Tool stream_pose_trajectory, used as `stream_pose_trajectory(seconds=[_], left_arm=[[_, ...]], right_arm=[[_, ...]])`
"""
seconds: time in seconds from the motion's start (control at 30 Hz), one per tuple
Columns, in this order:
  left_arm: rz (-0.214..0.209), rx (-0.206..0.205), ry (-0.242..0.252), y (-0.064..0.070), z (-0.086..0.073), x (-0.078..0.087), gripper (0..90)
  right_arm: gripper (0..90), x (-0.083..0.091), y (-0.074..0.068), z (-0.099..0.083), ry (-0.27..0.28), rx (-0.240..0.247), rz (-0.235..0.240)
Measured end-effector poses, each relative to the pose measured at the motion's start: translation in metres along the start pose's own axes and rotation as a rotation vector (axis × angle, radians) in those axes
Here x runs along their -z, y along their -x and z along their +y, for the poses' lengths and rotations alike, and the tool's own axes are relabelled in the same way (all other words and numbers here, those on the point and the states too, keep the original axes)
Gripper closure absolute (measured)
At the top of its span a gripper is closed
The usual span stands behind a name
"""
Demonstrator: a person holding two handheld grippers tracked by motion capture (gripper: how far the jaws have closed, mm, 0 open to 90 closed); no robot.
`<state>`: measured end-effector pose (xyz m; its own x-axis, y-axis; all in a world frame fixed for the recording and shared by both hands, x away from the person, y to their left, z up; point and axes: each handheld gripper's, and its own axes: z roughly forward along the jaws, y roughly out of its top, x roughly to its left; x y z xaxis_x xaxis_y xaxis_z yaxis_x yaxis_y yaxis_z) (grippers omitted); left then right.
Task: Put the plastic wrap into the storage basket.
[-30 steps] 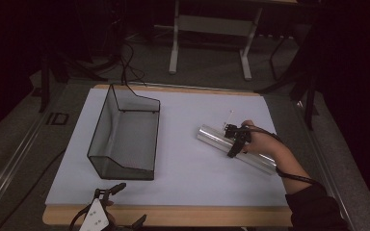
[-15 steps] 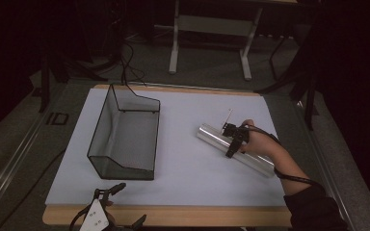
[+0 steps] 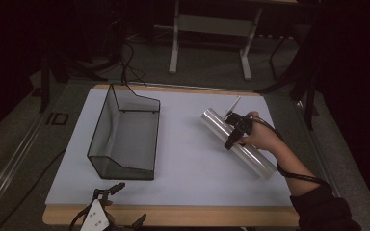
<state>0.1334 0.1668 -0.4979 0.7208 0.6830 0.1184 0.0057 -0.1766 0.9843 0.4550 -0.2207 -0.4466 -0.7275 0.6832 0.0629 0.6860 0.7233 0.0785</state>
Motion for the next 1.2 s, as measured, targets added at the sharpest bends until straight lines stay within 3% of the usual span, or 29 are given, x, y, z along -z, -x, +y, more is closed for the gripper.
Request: stream_pose_trajectory(seconds=[0.2,0.3,0.43,0.73,0.93,1.2], left_arm=[[0.002,-0.006,0.002,0.0,0.0,0.0,0.3],[0.004,-0.007,0.005,0.0,0.001,0.001,0.3],[0.004,-0.008,0.003,0.0,0.001,0.0,0.3],[0.003,0.001,0.01,0.0,0.001,0.0,0.3],[-0.002,-0.004,0.006,0.002,0.001,0.0,0.2],[-0.001,-0.015,0.014,0.004,0.003,0.001,0.2]], right_arm=[[32.4,0.013,-0.014,0.009,0.068,-0.078,0.075],[32.4,0.023,-0.018,0.014,0.108,-0.095,0.143],[32.5,0.034,-0.029,0.022,0.152,-0.107,0.157],[32.4,0.055,-0.04,0.04,0.321,-0.251,0.211],[32.4,0.07,-0.049,0.052,0.403,-0.254,0.22],[32.5,0.079,-0.067,0.073,0.505,-0.324,0.269]])
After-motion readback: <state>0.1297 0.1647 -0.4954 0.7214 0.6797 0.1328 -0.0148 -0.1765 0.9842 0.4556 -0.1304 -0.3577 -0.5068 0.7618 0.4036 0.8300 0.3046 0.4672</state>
